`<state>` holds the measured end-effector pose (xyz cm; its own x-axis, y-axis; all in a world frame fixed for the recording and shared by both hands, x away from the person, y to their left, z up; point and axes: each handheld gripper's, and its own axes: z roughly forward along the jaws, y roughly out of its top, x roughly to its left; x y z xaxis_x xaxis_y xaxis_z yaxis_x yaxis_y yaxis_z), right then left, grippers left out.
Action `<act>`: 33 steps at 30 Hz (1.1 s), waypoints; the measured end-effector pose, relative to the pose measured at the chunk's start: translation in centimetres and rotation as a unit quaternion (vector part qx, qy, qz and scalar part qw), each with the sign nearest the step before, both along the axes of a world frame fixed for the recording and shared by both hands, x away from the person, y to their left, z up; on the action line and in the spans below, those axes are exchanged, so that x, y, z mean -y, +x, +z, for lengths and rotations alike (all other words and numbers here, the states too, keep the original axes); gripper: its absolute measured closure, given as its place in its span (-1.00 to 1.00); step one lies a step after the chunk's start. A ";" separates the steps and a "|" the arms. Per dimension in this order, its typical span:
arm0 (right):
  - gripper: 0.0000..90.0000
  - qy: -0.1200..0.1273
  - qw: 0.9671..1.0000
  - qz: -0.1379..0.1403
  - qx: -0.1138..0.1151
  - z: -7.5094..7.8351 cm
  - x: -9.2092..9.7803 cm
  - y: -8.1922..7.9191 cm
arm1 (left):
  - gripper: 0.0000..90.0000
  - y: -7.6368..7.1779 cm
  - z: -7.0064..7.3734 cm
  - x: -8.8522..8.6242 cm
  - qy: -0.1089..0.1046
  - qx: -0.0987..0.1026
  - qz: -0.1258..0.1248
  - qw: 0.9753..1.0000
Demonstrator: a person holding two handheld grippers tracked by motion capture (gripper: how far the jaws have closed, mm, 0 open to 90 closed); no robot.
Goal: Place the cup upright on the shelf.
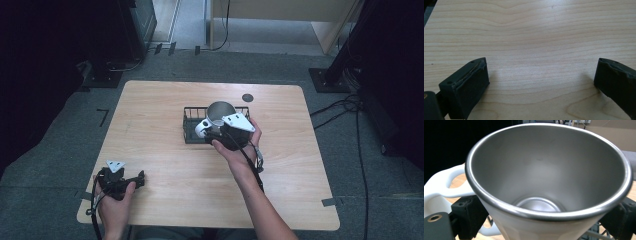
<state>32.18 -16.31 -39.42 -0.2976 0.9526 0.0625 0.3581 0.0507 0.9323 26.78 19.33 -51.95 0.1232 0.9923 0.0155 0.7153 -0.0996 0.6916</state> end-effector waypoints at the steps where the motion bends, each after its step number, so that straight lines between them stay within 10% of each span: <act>1: -0.83 0.000 1.000 -0.002 0.000 0.1 0.1 0.2 | -1.00 0.0 0.0 0.0 0.000 0.000 0.000 1.000; 33: -0.83 -0.023 0.996 -0.087 -0.020 -2.3 0.9 6.9 | -1.00 0.0 0.0 0.0 0.000 -0.001 0.000 1.000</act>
